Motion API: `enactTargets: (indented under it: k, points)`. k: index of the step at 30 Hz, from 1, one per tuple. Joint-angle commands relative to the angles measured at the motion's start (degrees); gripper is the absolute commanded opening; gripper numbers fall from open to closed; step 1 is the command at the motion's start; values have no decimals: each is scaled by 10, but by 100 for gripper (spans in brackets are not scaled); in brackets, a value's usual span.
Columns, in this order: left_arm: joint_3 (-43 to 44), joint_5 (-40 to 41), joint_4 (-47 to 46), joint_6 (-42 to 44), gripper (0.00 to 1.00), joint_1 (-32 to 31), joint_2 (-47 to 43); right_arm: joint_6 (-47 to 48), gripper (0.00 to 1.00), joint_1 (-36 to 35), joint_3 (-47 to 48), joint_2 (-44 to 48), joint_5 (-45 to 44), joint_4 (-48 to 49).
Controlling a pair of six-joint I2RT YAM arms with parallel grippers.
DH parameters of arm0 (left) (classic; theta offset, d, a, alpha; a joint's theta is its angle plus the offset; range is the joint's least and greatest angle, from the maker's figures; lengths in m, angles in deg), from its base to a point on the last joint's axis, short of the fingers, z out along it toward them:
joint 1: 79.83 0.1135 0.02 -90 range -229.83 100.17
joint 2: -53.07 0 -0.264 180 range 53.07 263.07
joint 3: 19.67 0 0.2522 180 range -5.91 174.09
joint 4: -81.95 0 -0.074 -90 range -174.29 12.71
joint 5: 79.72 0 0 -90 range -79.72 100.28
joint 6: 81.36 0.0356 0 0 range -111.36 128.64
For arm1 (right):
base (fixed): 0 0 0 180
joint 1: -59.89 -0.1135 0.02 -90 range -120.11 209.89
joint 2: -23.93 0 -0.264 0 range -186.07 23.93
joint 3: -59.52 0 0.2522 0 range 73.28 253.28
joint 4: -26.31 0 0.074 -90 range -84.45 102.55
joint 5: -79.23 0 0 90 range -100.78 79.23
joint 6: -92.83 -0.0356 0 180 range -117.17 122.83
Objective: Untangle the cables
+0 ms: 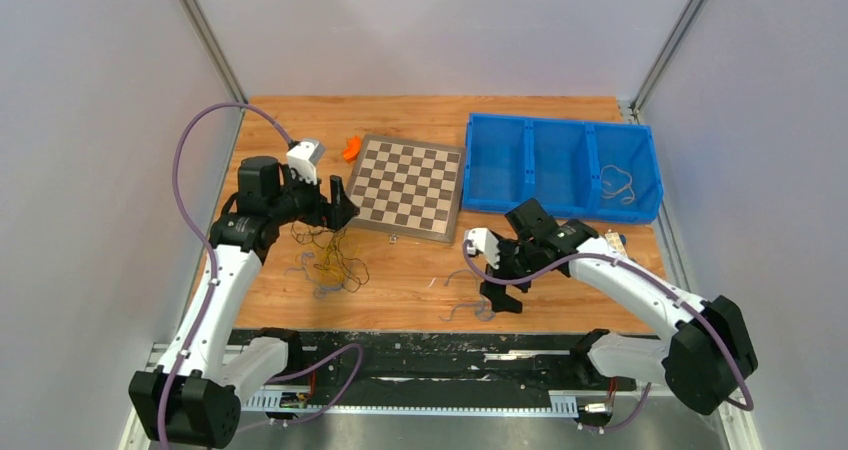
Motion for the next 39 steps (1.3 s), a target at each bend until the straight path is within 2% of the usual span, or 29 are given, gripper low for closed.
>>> enactTargets:
  k: [1, 6, 9, 12, 15, 17, 18, 22, 27, 34, 39]
  points:
    - [8, 42, -1, -19, 100, 1, -21, -12, 100, -50, -12, -41, -27, 87]
    - [-9, 95, 10, -21, 100, 3, -29, -15, 94, -82, 2, -116, -26, 103]
    - [-12, 100, 13, -18, 100, 5, -30, -28, 83, -94, 7, -163, -29, 115]
    - [-13, 100, 13, -13, 100, 4, -30, -35, 61, -96, 17, -190, -42, 115]
    - [-12, 101, 13, -8, 99, 5, -26, -30, 37, -94, 30, -165, -50, 106]
    - [-10, 96, 13, -6, 99, 5, -23, -27, 9, -86, 59, -138, -35, 73]
    - [-10, 94, 13, -6, 98, 5, -21, -24, 1, -76, 81, -127, -23, 49]
    - [-3, 88, 9, -4, 98, 5, -11, -7, 0, -11, 187, -100, -5, -30]
    - [9, 80, 5, 0, 98, 5, -2, 6, 0, 118, 353, -115, 23, -100]
    - [22, 94, 9, 8, 99, 5, 8, 1, 0, 322, 557, -219, 65, -150]
    - [32, 100, 3, 12, 99, 5, 22, 0, 0, 381, 582, -288, 37, -142]
